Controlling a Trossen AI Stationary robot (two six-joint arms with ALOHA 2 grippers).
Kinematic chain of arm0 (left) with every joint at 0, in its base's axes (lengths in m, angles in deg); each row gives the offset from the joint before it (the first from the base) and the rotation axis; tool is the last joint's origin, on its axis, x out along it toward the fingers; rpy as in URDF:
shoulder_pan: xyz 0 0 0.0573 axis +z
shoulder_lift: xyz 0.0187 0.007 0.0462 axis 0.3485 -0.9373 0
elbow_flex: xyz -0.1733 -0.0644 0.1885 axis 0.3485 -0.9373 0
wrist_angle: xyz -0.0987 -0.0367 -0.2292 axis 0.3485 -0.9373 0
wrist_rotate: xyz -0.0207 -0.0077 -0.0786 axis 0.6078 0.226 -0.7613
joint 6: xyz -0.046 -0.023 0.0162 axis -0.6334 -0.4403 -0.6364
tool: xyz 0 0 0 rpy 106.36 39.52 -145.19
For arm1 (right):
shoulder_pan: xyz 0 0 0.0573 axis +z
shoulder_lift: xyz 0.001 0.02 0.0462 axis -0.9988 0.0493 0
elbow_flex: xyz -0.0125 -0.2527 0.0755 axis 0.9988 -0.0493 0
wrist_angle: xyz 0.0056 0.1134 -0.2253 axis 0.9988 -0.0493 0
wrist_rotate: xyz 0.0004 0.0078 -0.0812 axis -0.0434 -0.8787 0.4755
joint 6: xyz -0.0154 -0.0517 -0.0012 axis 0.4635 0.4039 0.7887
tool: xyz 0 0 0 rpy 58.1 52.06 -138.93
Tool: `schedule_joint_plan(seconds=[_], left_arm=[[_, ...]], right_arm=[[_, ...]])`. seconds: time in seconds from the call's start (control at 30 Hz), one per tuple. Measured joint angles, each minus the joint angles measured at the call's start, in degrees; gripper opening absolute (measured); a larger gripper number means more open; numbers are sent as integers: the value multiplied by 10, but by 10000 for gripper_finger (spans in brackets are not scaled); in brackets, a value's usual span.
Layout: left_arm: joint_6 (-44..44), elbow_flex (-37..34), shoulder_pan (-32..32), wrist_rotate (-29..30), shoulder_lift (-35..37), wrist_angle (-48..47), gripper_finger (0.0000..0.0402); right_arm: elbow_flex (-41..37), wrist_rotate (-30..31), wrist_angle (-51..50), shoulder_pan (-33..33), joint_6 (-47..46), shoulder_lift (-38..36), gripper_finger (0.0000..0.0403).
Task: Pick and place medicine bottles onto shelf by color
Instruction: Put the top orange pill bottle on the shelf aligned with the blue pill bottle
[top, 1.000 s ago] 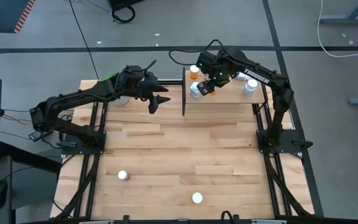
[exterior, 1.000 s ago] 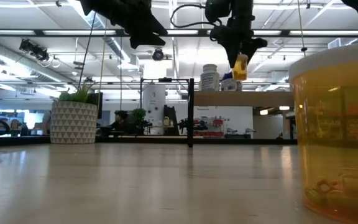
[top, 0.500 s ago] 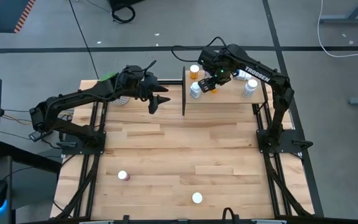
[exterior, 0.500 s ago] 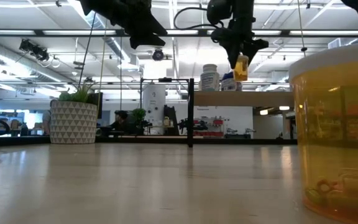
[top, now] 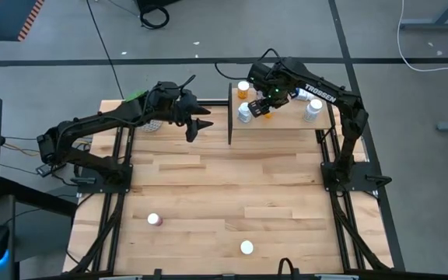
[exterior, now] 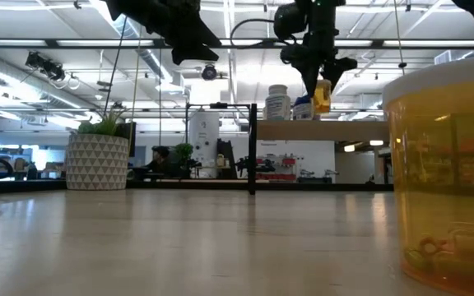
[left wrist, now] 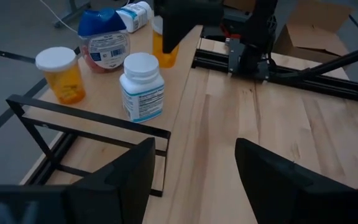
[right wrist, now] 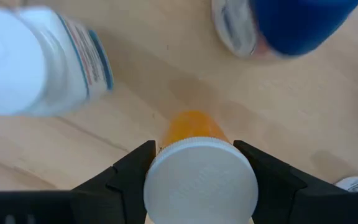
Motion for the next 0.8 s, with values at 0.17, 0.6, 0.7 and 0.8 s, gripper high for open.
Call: schedule_joint_plan(seconds=[0.17,0.6,0.7,0.8], left_arm=[[-5,0,0,0,0,0,229],[-5,0,0,0,0,-1,229],[-5,0,0,0,0,-1,229],[0,0,0,0,0,-1,228]], right_arm=[[-17,-3,21,0,-5,0,216],[-18,3,29,-7,3,0,216],[-18,-3,29,-10,5,0,216],[-18,-4,26,-11,3,0,216]])
